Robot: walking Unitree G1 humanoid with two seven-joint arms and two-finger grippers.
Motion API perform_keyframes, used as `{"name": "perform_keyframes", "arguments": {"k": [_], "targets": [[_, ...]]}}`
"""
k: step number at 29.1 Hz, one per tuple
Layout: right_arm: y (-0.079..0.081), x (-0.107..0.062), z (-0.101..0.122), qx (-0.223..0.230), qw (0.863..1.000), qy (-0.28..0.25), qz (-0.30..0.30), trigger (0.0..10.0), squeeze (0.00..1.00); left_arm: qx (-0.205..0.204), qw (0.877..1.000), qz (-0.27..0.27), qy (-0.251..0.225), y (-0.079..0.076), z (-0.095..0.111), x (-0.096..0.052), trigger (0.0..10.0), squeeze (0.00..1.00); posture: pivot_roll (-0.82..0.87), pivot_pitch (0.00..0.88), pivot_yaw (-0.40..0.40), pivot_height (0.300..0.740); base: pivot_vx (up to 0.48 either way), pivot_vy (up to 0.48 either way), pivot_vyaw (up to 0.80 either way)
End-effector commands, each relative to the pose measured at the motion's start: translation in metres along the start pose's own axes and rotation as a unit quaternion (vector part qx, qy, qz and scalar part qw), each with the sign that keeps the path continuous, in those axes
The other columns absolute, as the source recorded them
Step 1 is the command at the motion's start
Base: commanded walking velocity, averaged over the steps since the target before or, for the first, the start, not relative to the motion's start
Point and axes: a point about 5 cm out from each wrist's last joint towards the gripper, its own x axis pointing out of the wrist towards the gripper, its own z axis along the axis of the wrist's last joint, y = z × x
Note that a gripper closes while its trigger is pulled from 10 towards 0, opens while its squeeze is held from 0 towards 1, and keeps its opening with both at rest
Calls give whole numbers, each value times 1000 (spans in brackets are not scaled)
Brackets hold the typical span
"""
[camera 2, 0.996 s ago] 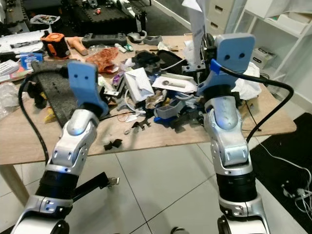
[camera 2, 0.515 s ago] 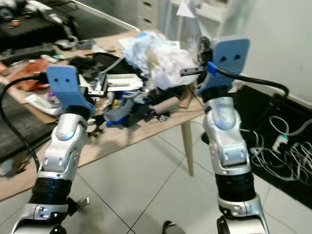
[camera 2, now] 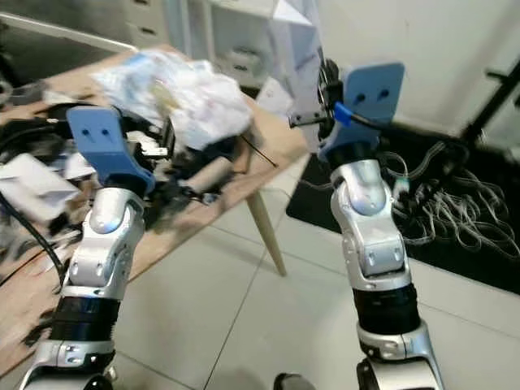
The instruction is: Picking trash to rubbish bin
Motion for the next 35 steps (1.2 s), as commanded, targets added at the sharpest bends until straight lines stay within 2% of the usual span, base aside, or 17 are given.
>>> {"name": "perform_keyframes", "arguments": {"k": [1,18,35], "targets": [[-1,1,5,-4,1000,-12,-1,10000,0,-1,1000,-2,-2,-2,0,-2,10000,0,-13,143,-10,740,0,0,-800],[0,2,8,-6,1000,-16,4,10000,0,-6,1000,-13,-1,-9,-3,-5,10000,0,-24,125,-16,740,0,0,-800],[2,2,8,-5,1000,-15,7,10000,0,-6,1000,-12,1,-6,-4,-6,10000,0,-24,126,-21,740,0,0,-800]]}}
